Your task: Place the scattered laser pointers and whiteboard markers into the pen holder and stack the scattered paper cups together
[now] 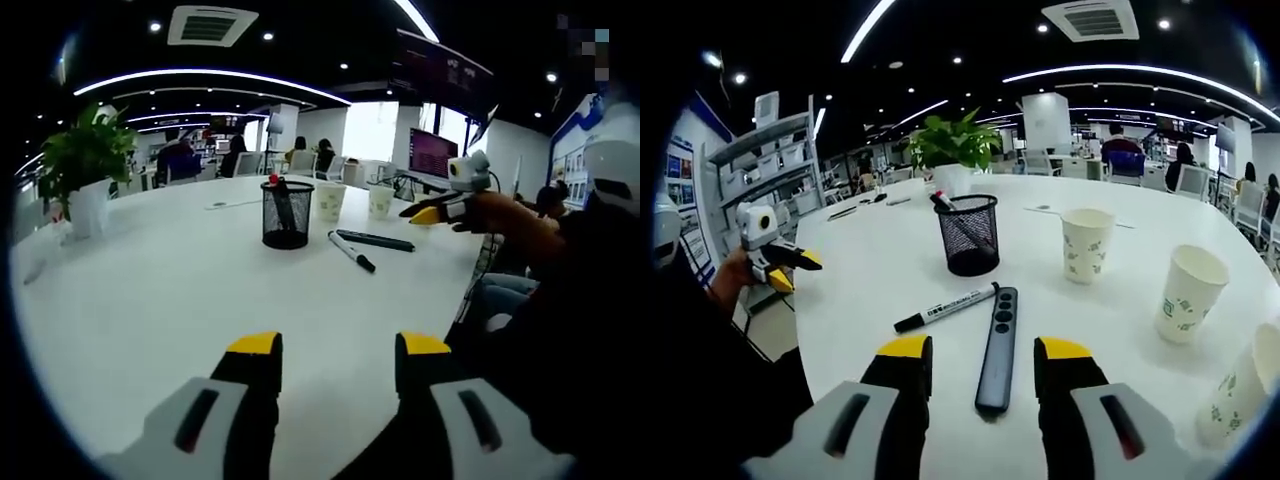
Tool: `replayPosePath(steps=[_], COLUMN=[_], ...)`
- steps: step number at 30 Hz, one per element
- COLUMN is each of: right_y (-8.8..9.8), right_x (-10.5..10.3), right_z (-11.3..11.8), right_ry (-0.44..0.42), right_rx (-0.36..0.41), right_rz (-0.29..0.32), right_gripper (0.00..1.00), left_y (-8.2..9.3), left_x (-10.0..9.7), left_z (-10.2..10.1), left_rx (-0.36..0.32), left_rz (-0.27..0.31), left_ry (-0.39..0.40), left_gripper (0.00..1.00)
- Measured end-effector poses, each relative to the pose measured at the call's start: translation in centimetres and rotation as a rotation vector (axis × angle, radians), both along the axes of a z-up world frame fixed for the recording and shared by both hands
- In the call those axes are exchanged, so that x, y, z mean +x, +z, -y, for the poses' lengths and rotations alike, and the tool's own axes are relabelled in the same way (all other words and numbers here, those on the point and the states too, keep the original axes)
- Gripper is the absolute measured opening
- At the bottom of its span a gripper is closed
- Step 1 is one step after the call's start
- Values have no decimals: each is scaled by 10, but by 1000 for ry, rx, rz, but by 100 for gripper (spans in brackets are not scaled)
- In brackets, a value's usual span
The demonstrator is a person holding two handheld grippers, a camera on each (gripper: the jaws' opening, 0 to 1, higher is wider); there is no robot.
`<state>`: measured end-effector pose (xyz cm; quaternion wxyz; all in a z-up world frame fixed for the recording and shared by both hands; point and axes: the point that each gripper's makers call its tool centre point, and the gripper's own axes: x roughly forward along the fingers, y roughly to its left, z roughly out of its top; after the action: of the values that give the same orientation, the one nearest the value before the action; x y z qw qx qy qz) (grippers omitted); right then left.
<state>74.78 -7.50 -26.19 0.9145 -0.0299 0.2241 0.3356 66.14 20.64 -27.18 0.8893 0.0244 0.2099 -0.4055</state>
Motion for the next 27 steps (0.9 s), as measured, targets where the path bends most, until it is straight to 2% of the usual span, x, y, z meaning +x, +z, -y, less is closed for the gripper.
replayPosePath(steps=[27], right_y=[0], right_x=[13], right_z=[-8], right_ry=[42], right_rx=[-66], right_rz=[-25], right_gripper=[40], left_y=[-3], left_x=[-3], left_z=[-4], left_rx=[-6], left_rz=[-7], left_ry=[8], left_gripper=[46])
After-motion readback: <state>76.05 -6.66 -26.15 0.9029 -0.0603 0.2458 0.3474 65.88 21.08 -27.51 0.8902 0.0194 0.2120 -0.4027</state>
